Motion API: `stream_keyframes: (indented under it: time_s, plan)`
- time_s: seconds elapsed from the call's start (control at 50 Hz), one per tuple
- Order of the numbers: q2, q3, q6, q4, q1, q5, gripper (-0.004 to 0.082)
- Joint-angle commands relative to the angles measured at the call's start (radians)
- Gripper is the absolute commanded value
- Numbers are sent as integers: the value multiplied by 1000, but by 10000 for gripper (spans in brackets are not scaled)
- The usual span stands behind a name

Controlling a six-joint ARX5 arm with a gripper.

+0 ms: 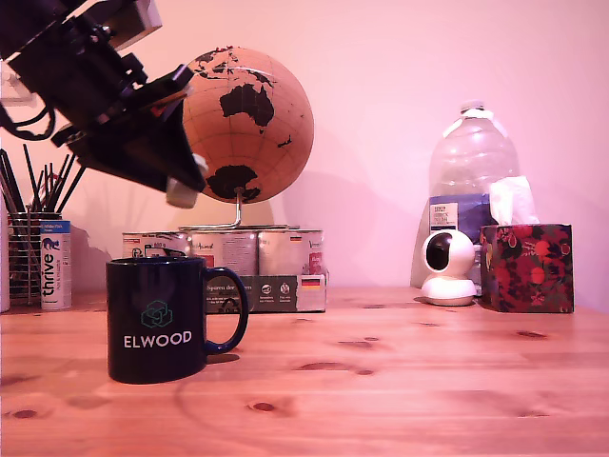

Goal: Pick up the coffee capsules from the table one by one and drop them inside the nearest coffee cup

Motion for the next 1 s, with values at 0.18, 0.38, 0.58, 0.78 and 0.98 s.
stream_keyframes:
  time_s: [0.18,0.38,0.58,0.78,0.98]
  plan:
    - [-55,-77,4,-8,4,-3,196]
    - [-97,-120,4,-23,4,-8,196]
    - [-97,-120,15,-79,4,-39,196]
    - [-95,-120,32,-78,4,-61,196]
    - [-93,-119,34,-71,4,-91,196]
